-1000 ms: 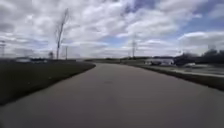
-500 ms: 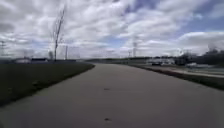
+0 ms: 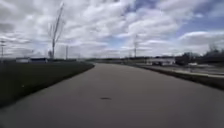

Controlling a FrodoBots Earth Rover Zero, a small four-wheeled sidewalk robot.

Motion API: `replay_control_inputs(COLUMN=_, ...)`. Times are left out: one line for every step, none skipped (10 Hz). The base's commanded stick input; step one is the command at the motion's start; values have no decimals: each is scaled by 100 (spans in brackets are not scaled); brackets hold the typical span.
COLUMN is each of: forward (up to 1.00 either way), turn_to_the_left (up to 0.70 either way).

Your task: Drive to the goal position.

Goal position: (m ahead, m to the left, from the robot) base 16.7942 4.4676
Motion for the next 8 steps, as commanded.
replay_control_inputs(forward=98, turn_to_the_left=0)
replay_control_inputs(forward=98, turn_to_the_left=0)
replay_control_inputs(forward=98, turn_to_the_left=0)
replay_control_inputs(forward=98, turn_to_the_left=2)
replay_control_inputs(forward=98, turn_to_the_left=4)
replay_control_inputs(forward=98, turn_to_the_left=9)
replay_control_inputs(forward=97, turn_to_the_left=18)
replay_control_inputs(forward=98, turn_to_the_left=19)
